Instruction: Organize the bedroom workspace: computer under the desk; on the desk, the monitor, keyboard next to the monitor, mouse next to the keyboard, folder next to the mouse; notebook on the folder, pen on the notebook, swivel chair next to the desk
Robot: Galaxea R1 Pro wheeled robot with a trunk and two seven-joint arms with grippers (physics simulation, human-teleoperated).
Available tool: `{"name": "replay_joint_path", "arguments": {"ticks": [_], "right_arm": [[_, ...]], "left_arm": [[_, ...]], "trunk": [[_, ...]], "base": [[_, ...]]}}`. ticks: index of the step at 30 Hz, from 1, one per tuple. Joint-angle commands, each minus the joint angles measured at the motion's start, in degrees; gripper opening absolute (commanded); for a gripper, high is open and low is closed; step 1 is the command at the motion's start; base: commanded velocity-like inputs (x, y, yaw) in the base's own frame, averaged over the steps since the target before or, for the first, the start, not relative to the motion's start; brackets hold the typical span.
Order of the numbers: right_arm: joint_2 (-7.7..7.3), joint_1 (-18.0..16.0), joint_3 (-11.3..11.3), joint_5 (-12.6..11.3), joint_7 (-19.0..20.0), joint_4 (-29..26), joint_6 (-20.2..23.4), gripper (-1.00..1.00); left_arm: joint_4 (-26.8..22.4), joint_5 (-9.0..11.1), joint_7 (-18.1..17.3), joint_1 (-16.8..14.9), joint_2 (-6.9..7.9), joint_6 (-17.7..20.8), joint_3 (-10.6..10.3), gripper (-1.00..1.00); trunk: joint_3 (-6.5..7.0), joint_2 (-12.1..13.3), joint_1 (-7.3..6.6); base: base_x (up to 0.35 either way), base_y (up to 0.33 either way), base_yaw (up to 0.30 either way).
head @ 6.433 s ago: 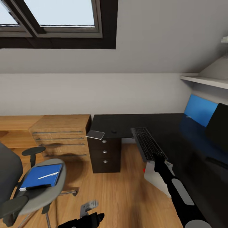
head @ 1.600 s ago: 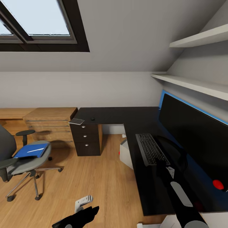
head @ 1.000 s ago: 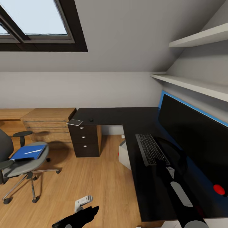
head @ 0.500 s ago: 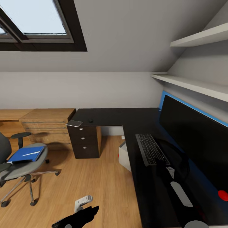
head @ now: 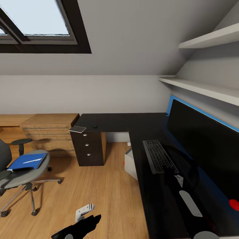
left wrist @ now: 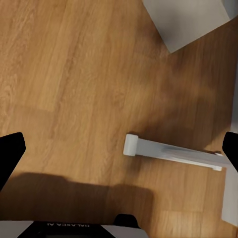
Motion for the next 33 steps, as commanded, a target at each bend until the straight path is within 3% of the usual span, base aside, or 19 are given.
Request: {"name": "replay_joint_path", "arguments": {"ticks": [1, 33], "right_arm": [[0.01, -0.03, -0.12, -0.56, 0.19, 0.0, 0.33, -1.0], [-0.08, -0.03, -0.16, -0.47, 0.36, 0.0, 0.24, -1.0]], "left_arm": [[-0.09, 0.61, 0.51, -0.01, -0.02, 0.16, -0.02, 1.0], [0.0, 0.26, 0.61, 0.02, -0.19, 0.16, -0.17, 1.0]], "trunk": [[-0.25, -0.47, 0.24], [-6.0, -13.31, 7.26]], "base": [[0.0, 0.0, 0.0], [0.0, 0.0, 0.0]]}}
